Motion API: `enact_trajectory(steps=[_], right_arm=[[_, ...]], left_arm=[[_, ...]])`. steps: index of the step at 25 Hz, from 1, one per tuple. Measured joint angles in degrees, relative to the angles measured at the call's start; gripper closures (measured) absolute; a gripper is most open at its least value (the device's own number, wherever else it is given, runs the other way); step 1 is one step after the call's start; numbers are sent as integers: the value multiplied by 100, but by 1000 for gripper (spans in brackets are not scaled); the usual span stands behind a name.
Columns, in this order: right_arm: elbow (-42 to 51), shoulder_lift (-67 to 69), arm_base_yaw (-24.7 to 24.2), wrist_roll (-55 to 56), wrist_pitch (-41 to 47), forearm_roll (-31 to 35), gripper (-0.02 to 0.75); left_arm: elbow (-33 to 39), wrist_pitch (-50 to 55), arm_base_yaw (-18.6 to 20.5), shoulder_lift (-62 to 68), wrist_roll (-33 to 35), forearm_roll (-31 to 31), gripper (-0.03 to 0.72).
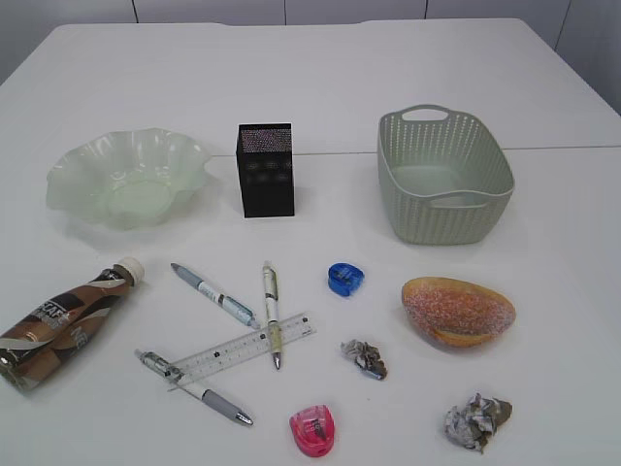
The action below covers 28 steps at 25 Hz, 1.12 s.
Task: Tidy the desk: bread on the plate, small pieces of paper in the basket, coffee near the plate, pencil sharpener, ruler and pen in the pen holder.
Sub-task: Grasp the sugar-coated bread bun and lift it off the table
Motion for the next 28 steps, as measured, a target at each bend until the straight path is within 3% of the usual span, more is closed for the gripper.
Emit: enact_trajectory(steps=[18,28], right_arm=[[0,29,0,164,-41,31,214],[-443,1875,0,210,-926,613,214]], left_arm=[[0,0,0,0,0,-21,317],[-197,-225,0,64,0,-45,317]])
